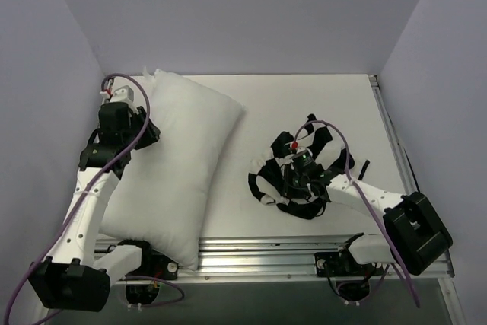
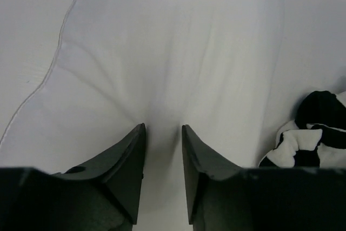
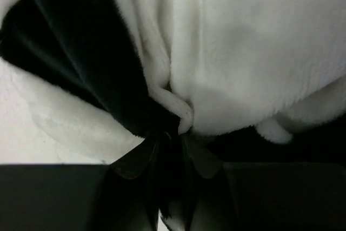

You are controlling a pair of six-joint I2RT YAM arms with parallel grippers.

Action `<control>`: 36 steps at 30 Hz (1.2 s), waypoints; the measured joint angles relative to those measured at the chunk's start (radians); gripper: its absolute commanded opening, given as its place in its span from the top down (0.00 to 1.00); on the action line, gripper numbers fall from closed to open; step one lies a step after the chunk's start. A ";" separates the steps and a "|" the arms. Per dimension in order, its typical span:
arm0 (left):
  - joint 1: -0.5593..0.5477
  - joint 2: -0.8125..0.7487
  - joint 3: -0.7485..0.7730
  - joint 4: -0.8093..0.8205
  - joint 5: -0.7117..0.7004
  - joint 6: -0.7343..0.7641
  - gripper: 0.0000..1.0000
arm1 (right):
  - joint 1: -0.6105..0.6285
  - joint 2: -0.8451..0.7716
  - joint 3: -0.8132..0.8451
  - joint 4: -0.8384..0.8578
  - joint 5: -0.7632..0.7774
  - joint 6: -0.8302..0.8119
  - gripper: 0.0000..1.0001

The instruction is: Remove the pillowcase from the pillow

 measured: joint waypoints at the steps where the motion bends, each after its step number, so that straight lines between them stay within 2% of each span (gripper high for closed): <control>1: 0.000 -0.019 -0.006 -0.001 0.004 0.000 0.44 | 0.012 -0.004 -0.010 -0.001 -0.002 0.014 0.68; 2: 0.000 -0.036 -0.007 -0.005 0.008 0.003 0.38 | 0.020 -0.014 -0.012 -0.007 -0.002 0.016 0.59; 3: 0.000 -0.053 -0.007 -0.007 0.013 0.003 0.34 | 0.027 -0.032 -0.011 -0.012 -0.002 0.019 0.42; 4: 0.000 -0.067 -0.007 -0.008 0.017 0.002 0.26 | 0.031 -0.053 -0.005 -0.024 -0.002 0.021 0.33; 6: -0.001 -0.092 0.003 -0.024 0.023 0.004 0.16 | 0.033 -0.097 0.050 -0.077 0.010 0.000 0.14; 8: -0.001 -0.109 0.032 -0.049 0.027 0.008 0.05 | 0.033 -0.120 0.146 -0.132 0.035 -0.024 0.05; 9: -0.001 -0.114 0.056 -0.069 0.028 0.011 0.03 | 0.033 -0.127 0.202 -0.151 0.056 -0.039 0.00; 16: -0.001 -0.148 0.297 -0.175 0.027 0.048 0.06 | 0.032 -0.151 0.591 -0.303 0.303 -0.131 0.00; 23: -0.001 -0.229 0.513 -0.282 -0.011 0.125 0.06 | 0.026 -0.205 0.857 -0.453 0.643 -0.197 0.00; 28: -0.001 -0.321 0.627 -0.327 -0.094 0.203 0.06 | 0.025 -0.377 0.906 -0.464 0.800 -0.277 0.00; 36: -0.016 -0.441 0.757 -0.391 -0.300 0.302 0.06 | 0.026 -0.690 0.907 -0.417 0.900 -0.420 0.00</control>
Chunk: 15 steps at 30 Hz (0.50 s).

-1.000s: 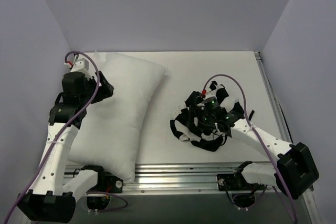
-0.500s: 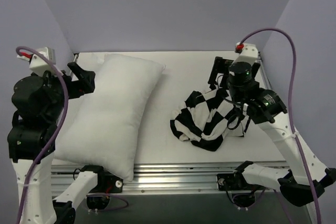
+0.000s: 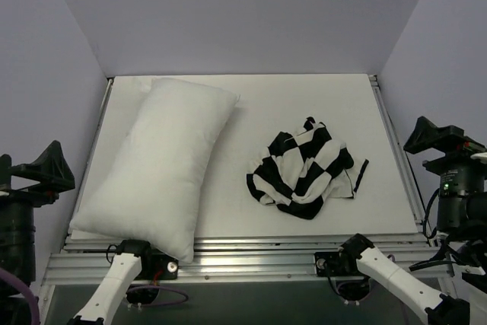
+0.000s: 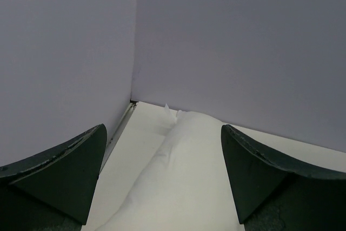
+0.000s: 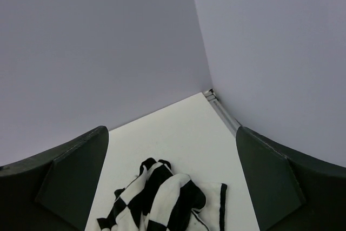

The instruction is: Remove the pillowcase from the pillow

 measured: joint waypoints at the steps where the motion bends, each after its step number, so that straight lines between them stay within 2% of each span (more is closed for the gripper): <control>1: -0.005 -0.010 0.007 -0.009 -0.020 0.006 0.06 | 0.000 -0.021 0.000 0.000 0.011 -0.013 0.00; 7: -0.043 -0.066 0.016 -0.048 -0.091 0.012 0.06 | 0.000 -0.090 -0.043 -0.003 0.027 -0.056 0.00; 15: -0.118 -0.159 -0.084 -0.058 -0.175 0.007 0.06 | 0.001 -0.156 -0.074 -0.020 0.031 -0.075 0.01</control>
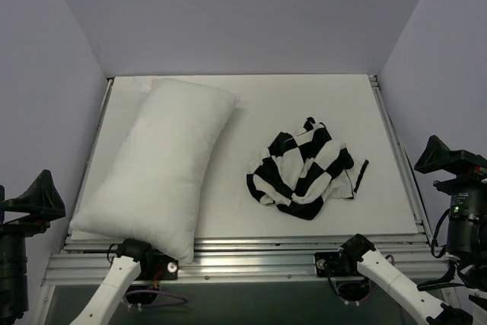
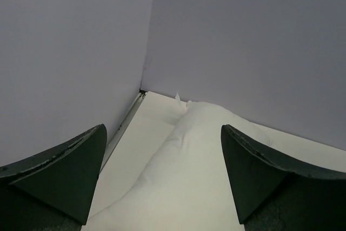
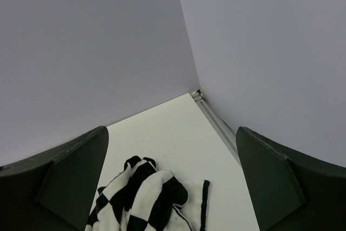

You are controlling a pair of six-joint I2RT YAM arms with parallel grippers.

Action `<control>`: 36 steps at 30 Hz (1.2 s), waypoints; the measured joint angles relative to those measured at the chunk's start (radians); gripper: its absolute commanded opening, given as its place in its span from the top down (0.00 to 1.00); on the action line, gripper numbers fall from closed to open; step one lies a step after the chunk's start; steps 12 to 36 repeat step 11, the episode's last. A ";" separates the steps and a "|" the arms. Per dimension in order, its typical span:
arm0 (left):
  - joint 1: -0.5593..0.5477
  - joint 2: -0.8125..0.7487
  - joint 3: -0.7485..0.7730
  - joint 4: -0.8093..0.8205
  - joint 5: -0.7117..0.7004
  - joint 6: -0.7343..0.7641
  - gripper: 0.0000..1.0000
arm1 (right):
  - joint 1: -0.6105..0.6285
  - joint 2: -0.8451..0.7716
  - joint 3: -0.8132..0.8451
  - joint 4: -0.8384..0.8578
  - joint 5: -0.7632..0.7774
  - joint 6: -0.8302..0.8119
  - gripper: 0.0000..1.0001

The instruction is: Remove the pillowcase from the pillow

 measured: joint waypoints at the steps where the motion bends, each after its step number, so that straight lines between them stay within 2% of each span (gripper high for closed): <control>1: -0.011 -0.013 -0.015 -0.002 -0.008 -0.001 0.06 | 0.000 -0.006 -0.001 0.000 0.001 0.000 0.01; 10: -0.035 -0.034 -0.039 -0.002 -0.052 -0.005 0.06 | 0.002 -0.016 -0.017 -0.002 0.010 -0.005 0.02; 36: -0.035 -0.034 -0.042 -0.002 -0.053 -0.005 0.06 | 0.002 -0.016 -0.019 -0.001 0.010 -0.006 0.01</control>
